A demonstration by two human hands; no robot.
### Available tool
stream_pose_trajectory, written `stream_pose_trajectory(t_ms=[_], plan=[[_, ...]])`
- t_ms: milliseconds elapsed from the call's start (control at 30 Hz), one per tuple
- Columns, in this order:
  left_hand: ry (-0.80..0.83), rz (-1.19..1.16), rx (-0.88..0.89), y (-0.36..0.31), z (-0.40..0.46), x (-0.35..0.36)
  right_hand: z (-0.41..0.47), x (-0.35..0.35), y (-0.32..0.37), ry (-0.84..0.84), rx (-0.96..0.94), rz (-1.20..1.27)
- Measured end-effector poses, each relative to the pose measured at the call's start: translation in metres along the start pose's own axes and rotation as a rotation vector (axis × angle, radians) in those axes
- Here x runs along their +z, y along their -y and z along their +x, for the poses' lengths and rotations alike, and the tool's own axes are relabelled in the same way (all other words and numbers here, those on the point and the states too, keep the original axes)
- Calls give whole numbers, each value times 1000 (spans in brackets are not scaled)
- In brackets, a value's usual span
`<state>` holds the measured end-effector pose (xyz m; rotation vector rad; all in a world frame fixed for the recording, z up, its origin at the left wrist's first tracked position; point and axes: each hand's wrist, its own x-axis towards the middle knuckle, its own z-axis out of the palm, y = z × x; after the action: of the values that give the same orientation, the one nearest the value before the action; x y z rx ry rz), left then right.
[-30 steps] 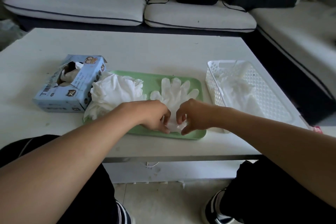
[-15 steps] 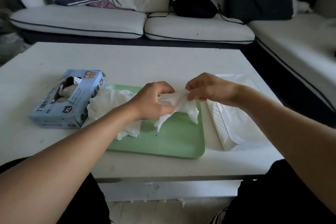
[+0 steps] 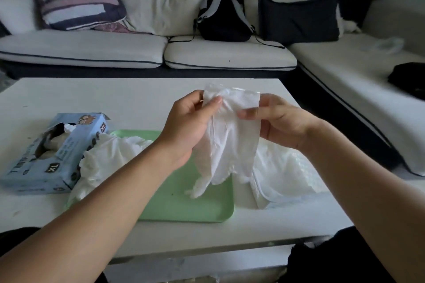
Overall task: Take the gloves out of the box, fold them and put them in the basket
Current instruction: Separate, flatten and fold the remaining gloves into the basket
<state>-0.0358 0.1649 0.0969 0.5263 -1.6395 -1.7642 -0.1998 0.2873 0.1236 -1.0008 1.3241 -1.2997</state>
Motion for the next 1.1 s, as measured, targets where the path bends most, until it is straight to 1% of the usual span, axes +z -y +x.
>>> stream_pose_trajectory(t_ms=[100,300,433,567,667,733,800,833,900,933,1033,1067,1100], plan=[[24,30,0,-9,7,25,-7,-16,13,-195,-54,38],[69,34,-20,-28,37,79,-33,-59,39,-396,-134,70],[74,113,-62,-11,55,100,-32,-88,30,-458,-87,39],[94,217,-116,2,70,109,-18,-105,16,-479,-35,31],[109,209,-51,-4,84,112,-11,-115,18,-513,-135,29],[132,183,-5,-11,90,112,-13,-120,23,-505,-234,11],[167,211,38,-11,92,111,-19,-124,23,-494,-296,-40],[193,240,47,-7,89,110,-22,-126,19,-484,-298,-75],[237,325,58,15,81,106,-31,-129,5,-438,-219,-170],[258,385,63,31,75,103,-36,-132,-6,-412,-144,-288],[393,589,66,67,51,97,-51,-137,-36,-267,130,-821],[435,669,60,75,43,97,-56,-135,-44,-192,198,-916],[485,755,60,81,34,98,-61,-132,-50,-122,234,-956]])
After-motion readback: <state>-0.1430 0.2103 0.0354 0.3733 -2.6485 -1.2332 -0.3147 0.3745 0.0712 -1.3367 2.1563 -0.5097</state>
